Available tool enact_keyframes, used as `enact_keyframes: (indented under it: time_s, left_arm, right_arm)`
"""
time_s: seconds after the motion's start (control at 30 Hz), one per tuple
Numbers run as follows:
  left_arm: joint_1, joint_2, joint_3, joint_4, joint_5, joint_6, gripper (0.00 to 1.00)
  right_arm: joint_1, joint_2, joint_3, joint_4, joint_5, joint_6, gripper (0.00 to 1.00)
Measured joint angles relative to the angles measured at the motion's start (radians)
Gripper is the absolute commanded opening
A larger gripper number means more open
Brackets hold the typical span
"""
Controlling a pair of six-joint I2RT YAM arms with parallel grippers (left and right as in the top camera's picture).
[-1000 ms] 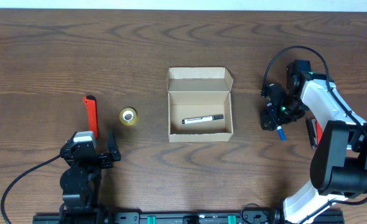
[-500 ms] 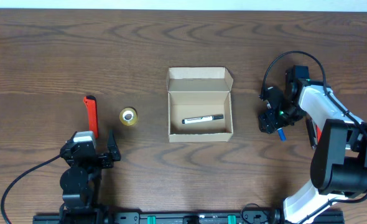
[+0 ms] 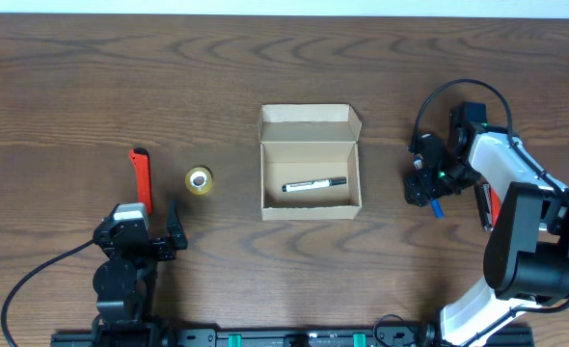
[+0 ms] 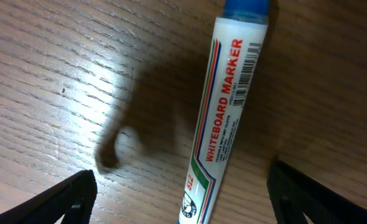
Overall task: Pack container
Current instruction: 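Move right gripper to the blue-capped marker and grasp it, then place the blue-capped marker into the box beside the black marker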
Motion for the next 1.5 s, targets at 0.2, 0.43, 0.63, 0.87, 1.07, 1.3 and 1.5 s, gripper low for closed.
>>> enact_keyframes:
  time_s: [0.2,0.43,0.63,0.87,1.07,1.3,1.5]
  left_arm:
    - [0.000,0.000,0.000,0.000,0.000,0.000,0.95]
    - [0.000,0.000,0.000,0.002,0.000,0.000,0.95]
    - [0.000,0.000,0.000,0.002,0.000,0.000,0.95]
    - [0.000,0.000,0.000,0.002,0.000,0.000,0.95]
    - [0.000,0.000,0.000,0.002,0.000,0.000,0.95]
    - [0.000,0.000,0.000,0.002,0.000,0.000,0.95]
    - [0.000,0.000,0.000,0.002,0.000,0.000,0.95]
  right_arm:
    - [0.000,0.003,0.000,0.005,-0.001,0.002,0.28]
    - [0.000,0.007,0.002,0.004,-0.018,0.003,0.01]
    - [0.000,0.007,0.002,0.006,-0.023,0.010,0.01]
    - [0.000,0.011,0.040,-0.026,-0.103,0.045,0.01]
    - [0.000,0.005,0.251,-0.135,-0.287,0.090,0.01]
    - [0.074,-0.111,0.444,-0.184,-0.409,0.095,0.01]
    - [0.296,-0.202,0.470,-0.187,-0.433,-0.010,0.01]
